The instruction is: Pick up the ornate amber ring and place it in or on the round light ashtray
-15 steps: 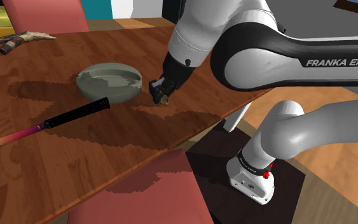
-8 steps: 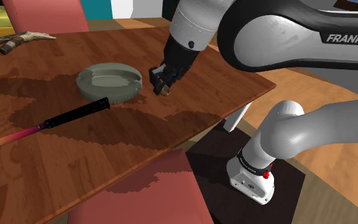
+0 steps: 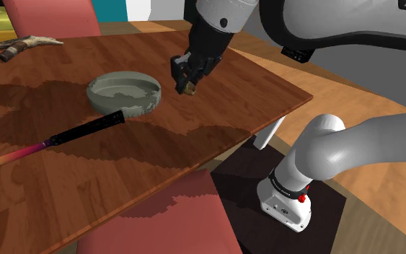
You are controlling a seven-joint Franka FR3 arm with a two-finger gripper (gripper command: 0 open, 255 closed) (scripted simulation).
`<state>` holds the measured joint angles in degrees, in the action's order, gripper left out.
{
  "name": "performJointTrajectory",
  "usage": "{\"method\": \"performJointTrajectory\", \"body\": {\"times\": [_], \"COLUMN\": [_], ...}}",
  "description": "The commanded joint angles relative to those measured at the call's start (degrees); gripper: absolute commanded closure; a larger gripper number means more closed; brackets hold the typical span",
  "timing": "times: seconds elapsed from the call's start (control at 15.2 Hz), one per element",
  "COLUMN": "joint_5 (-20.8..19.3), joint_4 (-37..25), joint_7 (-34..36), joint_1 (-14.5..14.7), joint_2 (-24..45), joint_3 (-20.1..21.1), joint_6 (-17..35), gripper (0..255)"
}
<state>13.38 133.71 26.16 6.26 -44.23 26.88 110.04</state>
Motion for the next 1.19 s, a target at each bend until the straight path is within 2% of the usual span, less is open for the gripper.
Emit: {"method": "performJointTrajectory", "body": {"times": [0.0,0.53,0.73,0.92,1.12], "joint_5": [-0.3,-6.0,-10.0,-15.6,-15.6], "joint_4": [-1.7,-15.2,-21.5,-28.7,-26.2], "joint_7": [0.1,3.2,5.6,8.9,9.1], "joint_1": [-0.2,-7.4,-9.9,-11.7,-11.5], "joint_2": [0.4,19.4,27.2,35.7,35.6], "joint_3": [-0.2,6.4,9.5,12.7,12.6], "joint_6": [-1.3,4.3,5.1,4.9,7.2], "gripper": [255,255,255,255,255]}}
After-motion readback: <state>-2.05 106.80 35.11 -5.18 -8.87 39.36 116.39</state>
